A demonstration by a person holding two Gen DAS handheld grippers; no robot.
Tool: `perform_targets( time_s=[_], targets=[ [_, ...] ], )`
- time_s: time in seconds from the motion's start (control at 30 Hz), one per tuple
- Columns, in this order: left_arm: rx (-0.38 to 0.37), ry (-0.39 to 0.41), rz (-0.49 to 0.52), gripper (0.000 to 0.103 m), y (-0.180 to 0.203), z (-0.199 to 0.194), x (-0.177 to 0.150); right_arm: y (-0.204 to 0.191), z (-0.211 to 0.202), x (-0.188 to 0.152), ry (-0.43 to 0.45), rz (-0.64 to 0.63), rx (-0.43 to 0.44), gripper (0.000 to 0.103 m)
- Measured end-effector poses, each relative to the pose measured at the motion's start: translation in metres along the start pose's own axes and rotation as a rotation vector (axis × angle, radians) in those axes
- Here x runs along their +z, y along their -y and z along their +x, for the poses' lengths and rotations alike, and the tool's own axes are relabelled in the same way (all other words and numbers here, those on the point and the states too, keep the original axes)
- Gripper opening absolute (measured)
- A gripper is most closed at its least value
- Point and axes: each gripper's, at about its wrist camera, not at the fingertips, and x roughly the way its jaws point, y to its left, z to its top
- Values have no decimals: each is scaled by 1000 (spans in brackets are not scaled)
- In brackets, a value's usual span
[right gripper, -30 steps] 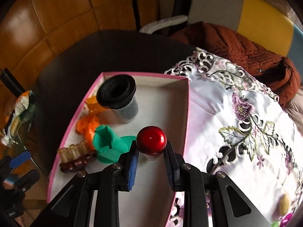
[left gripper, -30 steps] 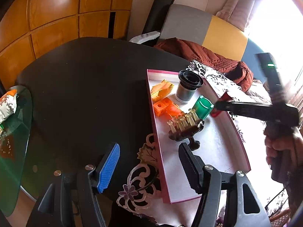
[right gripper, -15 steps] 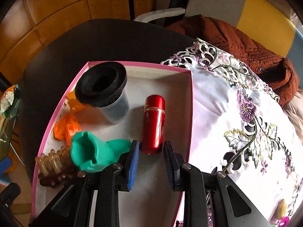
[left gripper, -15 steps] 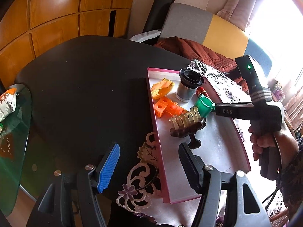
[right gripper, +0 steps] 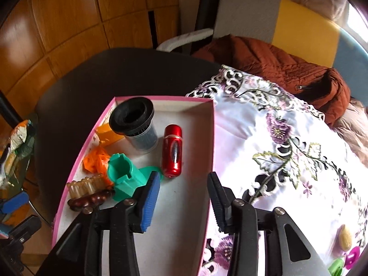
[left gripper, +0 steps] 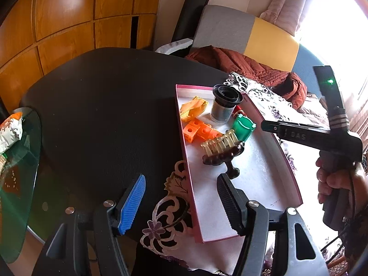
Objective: Organize rigid objects
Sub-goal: 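Move both open grippers back toward the remaining objects on the cloth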
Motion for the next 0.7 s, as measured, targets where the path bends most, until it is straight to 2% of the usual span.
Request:
perform_targets(
  time_s=[0.13,0.4,0.57,0.7],
  targets=[
    [6,15,19,65,5,-5,0,5,-16,-9,35,15,-11,47],
    [11,37,59,65,16,-15,-1,22,-49,-28,93,39,-29,60],
    [0,41,91,65,26,-19,-1,45,-70,-41,118,64,-76,66],
    [-9,42,121,65,37,-21,-1,73,-83,-51,128,109,-122,67]
  ],
)
